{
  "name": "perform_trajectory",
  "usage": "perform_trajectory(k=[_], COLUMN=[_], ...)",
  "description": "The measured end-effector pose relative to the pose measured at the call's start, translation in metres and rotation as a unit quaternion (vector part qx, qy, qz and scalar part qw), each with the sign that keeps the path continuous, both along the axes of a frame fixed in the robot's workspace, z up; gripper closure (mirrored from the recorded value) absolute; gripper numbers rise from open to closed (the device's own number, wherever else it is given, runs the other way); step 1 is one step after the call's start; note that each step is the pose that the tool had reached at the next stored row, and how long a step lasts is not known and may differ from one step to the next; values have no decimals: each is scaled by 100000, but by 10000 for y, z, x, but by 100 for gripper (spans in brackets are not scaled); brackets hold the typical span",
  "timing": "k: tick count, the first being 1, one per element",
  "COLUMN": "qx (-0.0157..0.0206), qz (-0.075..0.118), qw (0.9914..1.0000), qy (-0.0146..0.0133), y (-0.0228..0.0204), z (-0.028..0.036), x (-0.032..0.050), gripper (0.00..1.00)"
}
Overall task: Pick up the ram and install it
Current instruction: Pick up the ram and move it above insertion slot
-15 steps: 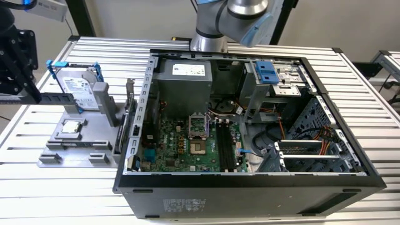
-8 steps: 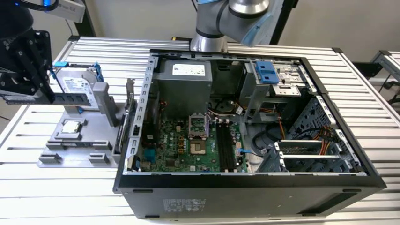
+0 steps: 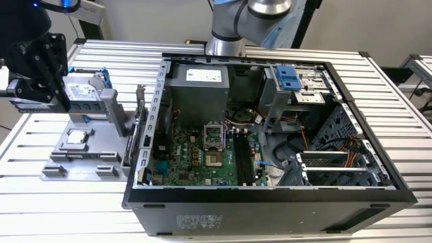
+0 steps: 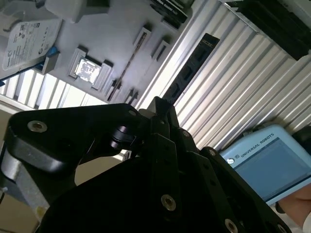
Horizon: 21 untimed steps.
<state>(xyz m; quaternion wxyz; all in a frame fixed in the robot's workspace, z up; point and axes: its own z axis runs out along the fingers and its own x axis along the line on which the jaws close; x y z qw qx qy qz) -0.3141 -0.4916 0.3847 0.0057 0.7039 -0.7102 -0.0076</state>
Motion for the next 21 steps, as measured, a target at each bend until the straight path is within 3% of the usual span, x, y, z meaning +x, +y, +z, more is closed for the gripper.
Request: perform_trajectory(k=[21], qx=[1], qz=[432], qw=[99999], qy=[0], y=[0], z=[0], x=[589], gripper=[100])
